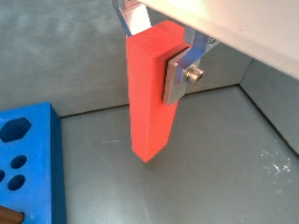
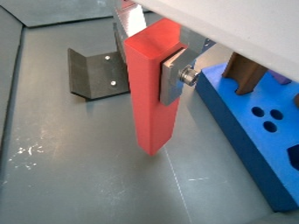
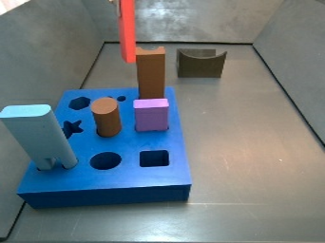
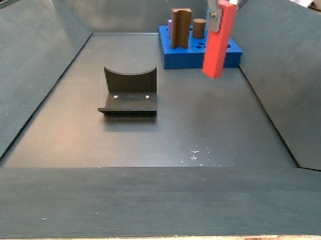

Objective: Pick up the rectangle object. Move up. Move to above the board. Insert the rectangle object.
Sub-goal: Move to above the board.

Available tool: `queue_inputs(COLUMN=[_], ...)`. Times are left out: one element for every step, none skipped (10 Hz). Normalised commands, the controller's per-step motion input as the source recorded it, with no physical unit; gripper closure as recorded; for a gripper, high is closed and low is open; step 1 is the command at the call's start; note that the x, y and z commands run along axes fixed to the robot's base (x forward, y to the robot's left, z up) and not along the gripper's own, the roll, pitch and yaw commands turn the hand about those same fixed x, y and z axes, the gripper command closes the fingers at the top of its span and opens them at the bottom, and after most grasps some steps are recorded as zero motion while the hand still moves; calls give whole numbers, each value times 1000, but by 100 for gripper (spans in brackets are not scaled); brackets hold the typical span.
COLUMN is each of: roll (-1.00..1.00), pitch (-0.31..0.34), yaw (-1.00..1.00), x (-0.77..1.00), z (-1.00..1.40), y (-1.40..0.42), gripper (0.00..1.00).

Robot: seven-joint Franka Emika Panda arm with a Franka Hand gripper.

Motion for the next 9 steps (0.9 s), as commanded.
queue_inputs(roll=[84,84,75,72,65,43,18,12,14], pitch=[-101,-89,-67,-26,2,30,64,76,76], yaw=[-111,-113,-104,-74,-57,-51,-45,-39,-34], x=[-5,-10,-21,-21,-17,-10,-2,0,-1], z=[1000,1000,1000,1000,1000,1000,1000,1000,1000], y=[302,303,272,230,216,197,175,160,140], gripper=[100,100,100,100,100,100,100,100,100])
